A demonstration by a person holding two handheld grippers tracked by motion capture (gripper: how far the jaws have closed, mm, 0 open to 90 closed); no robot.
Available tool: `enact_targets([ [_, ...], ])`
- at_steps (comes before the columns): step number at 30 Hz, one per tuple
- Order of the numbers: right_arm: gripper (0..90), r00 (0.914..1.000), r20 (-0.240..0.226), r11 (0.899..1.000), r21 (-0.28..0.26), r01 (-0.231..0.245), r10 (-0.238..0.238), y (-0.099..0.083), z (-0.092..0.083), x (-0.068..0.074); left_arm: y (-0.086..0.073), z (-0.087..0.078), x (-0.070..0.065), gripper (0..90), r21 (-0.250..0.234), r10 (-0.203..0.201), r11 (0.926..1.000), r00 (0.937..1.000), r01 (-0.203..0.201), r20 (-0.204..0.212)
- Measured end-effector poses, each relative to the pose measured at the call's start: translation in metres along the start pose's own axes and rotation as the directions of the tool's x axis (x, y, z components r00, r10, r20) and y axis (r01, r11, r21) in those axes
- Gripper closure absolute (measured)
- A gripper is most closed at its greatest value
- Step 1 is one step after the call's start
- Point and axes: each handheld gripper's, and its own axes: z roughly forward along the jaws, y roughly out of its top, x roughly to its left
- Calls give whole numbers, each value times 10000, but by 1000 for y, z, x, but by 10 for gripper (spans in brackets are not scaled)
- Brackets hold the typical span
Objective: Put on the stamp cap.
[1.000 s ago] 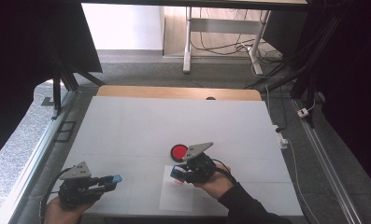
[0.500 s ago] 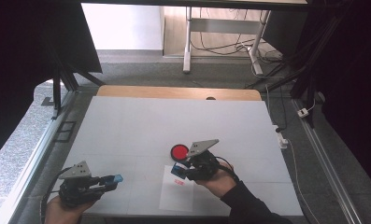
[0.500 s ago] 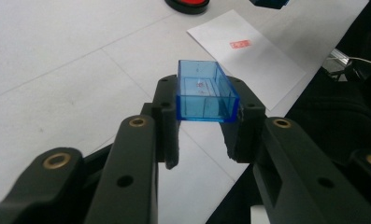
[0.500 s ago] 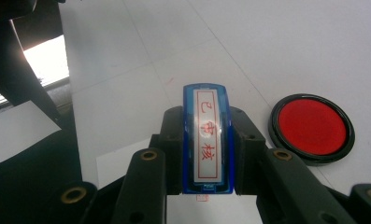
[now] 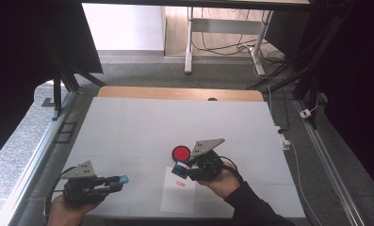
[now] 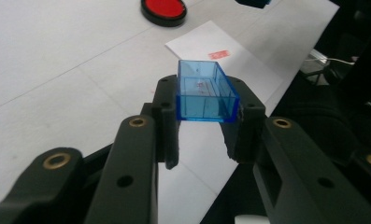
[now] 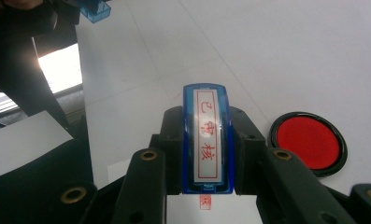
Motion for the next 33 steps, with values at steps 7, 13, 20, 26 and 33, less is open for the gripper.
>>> enact_targets([
  [7,709,9999,-130,9996,-279,-62,58,4,-7,-1,9,6,-5,686,-121,466,9989,9981,-462,413],
  [13,709,9991,-432,9983,-585,-20,-6,7,-14,-1,19,14,-5,686,-292,776,9967,9927,-752,923],
  [20,709,9978,-653,9961,-884,2,-60,12,-23,0,36,30,-6,686,-350,1362,9906,9781,-1323,1576],
  [26,709,9962,-862,9946,-1039,60,-150,16,-31,-1,49,45,-9,686,-405,1758,9844,9590,-1710,2222],
  [33,710,9932,-1067,9919,-1224,343,-475,21,-37,3,62,64,-8,687,-437,2116,9771,9279,-2083,3070],
])
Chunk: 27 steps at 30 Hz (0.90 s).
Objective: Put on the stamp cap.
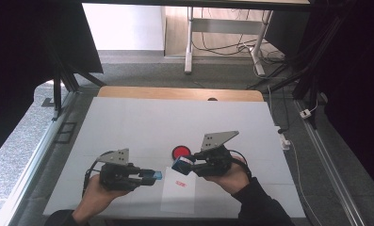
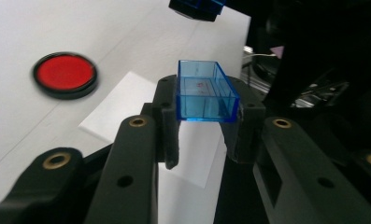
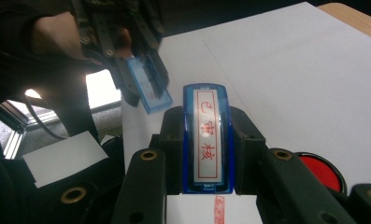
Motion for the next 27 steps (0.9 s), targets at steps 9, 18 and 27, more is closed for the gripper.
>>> enact_targets([
  [9,710,9988,-472,9998,-180,116,-125,2,0,2,11,19,5,688,84,743,9971,9938,-752,828],
  [18,709,9950,-896,9988,-245,424,-444,6,3,9,18,35,11,688,158,1074,9937,9823,-1111,1532],
  [27,710,9905,-1226,9980,-21,627,-625,5,9,13,21,45,12,689,216,1233,9912,9717,-1302,2015],
])
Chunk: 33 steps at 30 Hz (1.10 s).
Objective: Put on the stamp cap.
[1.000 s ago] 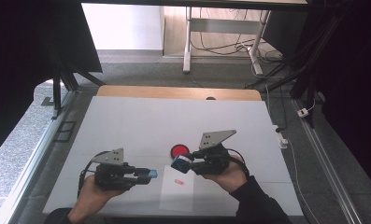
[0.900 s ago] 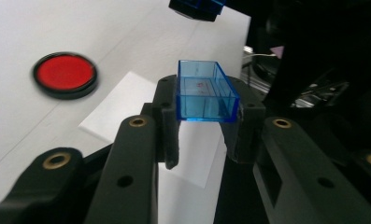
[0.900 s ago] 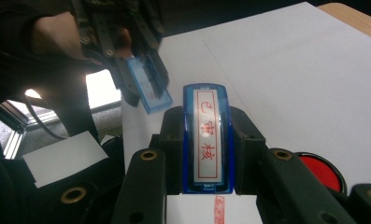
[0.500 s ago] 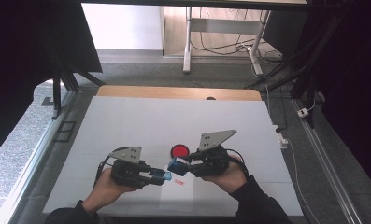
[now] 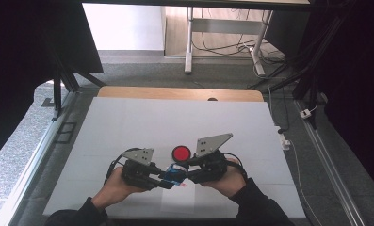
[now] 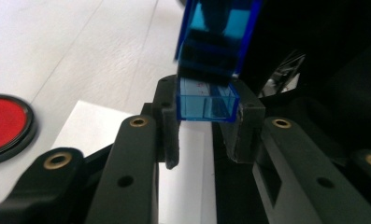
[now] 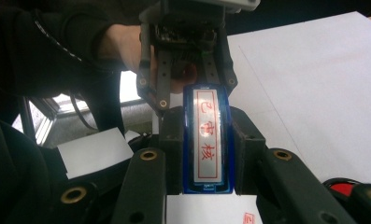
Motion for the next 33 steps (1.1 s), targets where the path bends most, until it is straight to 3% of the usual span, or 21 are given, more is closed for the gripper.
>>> enact_targets([
  [11,710,9995,-305,10000,53,20,-19,0,2,1,-1,0,1,692,-222,73,9997,9990,-64,433],
  [14,710,9988,-485,9999,113,38,-33,-1,3,1,-1,0,0,693,-249,258,9994,9989,-248,385],
  [20,710,9949,-935,9989,-237,-399,375,-3,3,-3,1,-3,-5,694,-297,759,9968,9964,-748,364],
  [23,710,9930,-1083,9979,-376,-522,479,-5,4,-4,1,-3,-4,694,-281,765,9967,9964,-755,370],
  [28,710,9952,-917,9993,-148,-343,328,-4,5,-3,-1,-2,-4,689,-200,874,9960,9960,-870,194],
  [33,710,9980,-597,9998,25,-197,198,-3,6,-1,-1,-1,-4,658,-210,644,9977,9979,-642,52],
])
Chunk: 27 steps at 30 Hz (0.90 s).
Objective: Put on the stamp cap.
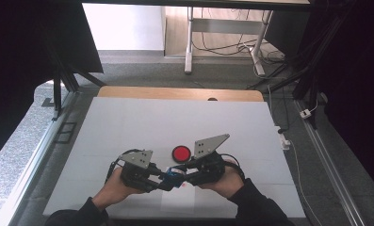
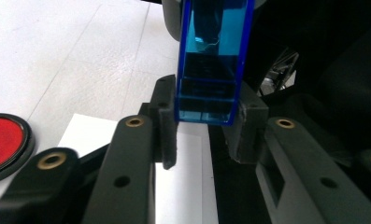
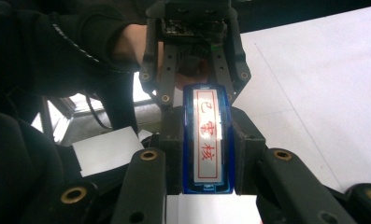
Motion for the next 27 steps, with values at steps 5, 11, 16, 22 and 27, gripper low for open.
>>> enact_targets([
  [5,709,9999,152,10000,71,30,-31,0,1,0,1,-2,-3,559,39,-90,10000,9990,92,-430],
  [11,709,9993,364,10000,40,49,-50,0,0,1,-1,-5,-3,482,160,-355,9992,9960,369,-814],
  [16,709,9988,488,10000,-56,59,-56,0,-2,1,-2,-8,-4,403,189,-555,9981,9908,582,-1236],
  [22,709,9979,635,9999,-11,115,-114,0,-3,1,-6,-13,-6,322,385,-714,9961,9814,795,-1784],
  [27,709,9966,809,9999,0,173,-172,0,-3,2,-9,-19,-8,255,423,-874,9941,9687,999,-2322],
])
